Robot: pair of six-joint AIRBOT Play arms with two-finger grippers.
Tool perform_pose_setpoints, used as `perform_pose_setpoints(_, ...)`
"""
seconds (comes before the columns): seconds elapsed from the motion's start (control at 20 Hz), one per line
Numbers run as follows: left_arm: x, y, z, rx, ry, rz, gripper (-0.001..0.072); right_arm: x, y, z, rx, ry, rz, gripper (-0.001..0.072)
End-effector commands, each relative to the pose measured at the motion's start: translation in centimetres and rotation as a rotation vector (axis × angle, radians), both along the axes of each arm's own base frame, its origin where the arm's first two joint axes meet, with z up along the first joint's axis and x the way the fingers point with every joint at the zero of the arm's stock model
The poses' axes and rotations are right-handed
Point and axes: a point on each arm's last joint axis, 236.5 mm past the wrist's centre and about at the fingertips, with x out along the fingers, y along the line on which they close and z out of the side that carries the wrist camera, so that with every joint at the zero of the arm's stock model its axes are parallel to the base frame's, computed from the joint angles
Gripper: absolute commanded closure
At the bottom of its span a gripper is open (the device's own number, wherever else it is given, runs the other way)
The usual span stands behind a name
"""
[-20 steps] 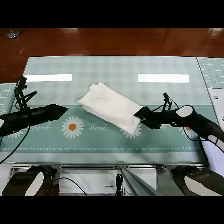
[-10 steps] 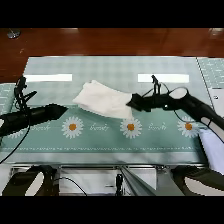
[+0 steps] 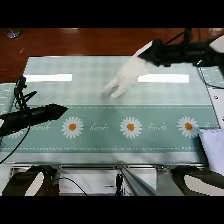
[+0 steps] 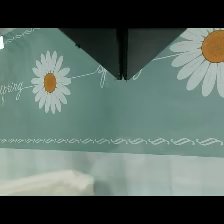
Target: Fold the shirts.
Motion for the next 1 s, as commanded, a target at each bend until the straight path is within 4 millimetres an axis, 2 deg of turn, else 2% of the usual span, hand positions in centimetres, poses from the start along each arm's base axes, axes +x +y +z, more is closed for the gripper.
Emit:
perform_pose_setpoints(0.0,0.0,0.0,0.0,0.001,-0.001,-0.001,0.0680,-0.4,-7.3,2.6,-0.144,0.014,-0.109,0.0689)
perform_pose_setpoints(0.1,0.0,-0.2,0.2,-0.010,-0.001,0.001,0.0680,-1.4,-12.7,3.4,-0.199,0.042,-0.224,0.0688)
perform_pose_setpoints(0.25,0.1,-0.7,0.8,-0.056,-0.004,0.006,0.0680,-4.6,-19.6,3.9,-0.251,0.104,-0.357,0.0688)
perform_pose_setpoints(0.4,0.1,-0.8,0.9,-0.059,-0.005,0.006,0.0680,-8.7,-25.2,4.2,-0.290,0.180,-0.482,0.0688)
perform_pose_setpoints(0.5,0.2,-0.7,0.9,-0.058,-0.007,0.009,0.0680,-12.3,-28.9,3.4,-0.345,0.270,-0.582,0.0688)
perform_pose_setpoints(0.65,0.5,-0.5,1.0,-0.056,-0.019,0.022,0.0680,-18.2,-32.5,1.6,-0.381,0.420,-0.737,0.0688)
perform_pose_setpoints(0.75,0.6,-0.5,1.0,-0.056,-0.022,0.024,0.0680,-23.1,-34.2,0.2,-0.424,0.539,-0.855,0.0688)
perform_pose_setpoints(0.85,0.7,-0.5,1.1,-0.055,-0.024,0.026,0.0680,-28.2,-35.8,0.0,-0.481,0.649,-0.985,0.0688)
perform_pose_setpoints(0.95,0.8,-0.4,1.1,-0.054,-0.028,0.031,0.0680,-32.9,-37.4,0.9,-0.545,0.717,-1.161,0.0688)
